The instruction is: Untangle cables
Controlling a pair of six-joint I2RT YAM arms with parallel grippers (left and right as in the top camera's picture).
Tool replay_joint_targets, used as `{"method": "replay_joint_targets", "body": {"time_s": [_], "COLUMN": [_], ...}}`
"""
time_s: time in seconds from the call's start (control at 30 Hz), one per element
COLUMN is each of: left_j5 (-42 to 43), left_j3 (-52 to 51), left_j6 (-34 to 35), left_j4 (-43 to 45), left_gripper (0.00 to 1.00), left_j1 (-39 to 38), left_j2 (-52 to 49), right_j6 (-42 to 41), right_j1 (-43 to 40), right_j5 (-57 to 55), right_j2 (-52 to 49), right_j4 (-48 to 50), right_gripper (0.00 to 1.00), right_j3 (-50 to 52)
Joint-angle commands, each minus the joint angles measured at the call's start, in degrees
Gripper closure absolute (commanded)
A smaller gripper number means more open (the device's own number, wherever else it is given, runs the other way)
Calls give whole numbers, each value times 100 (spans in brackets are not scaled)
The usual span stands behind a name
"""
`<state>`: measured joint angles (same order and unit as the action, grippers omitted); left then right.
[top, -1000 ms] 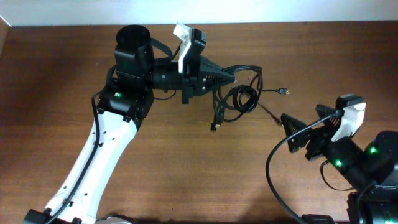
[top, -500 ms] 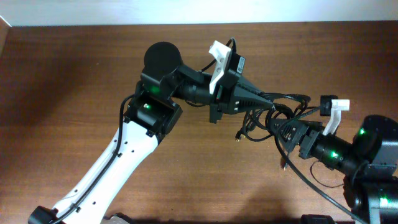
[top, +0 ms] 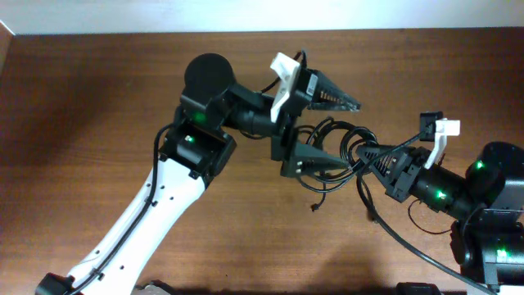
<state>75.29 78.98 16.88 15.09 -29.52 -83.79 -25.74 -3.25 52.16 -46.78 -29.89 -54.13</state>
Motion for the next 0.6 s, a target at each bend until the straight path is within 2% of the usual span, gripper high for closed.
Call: {"method": "replay_joint_targets", "body": {"time_s": [0.0,0.03,0.2,0.5,0.57], "left_j5": [155,170,142,122,22], "left_j3": [94,94,94,94,94], "left_j6": [-33,-173,-1891,-1934,-1932], "left_j4": [-280,-426,-2430,-2634,-2649], "left_gripper": [1,1,1,1,1], "left_j1": [90,87,87,87,87], "left_j2": [129,122,116,116,116], "right_j6": [328,323,232,-31,-26], "right_j1": [-15,-15,-17,-22,-22], "right_j5": [435,555,1233,1143,741], "right_j2": [31,31,31,28,28], "right_j4": [396,702,2249,3467,3482], "right_gripper": [96,96,96,96,96], "right_j3": [-15,-15,-15,-15,-15]}}
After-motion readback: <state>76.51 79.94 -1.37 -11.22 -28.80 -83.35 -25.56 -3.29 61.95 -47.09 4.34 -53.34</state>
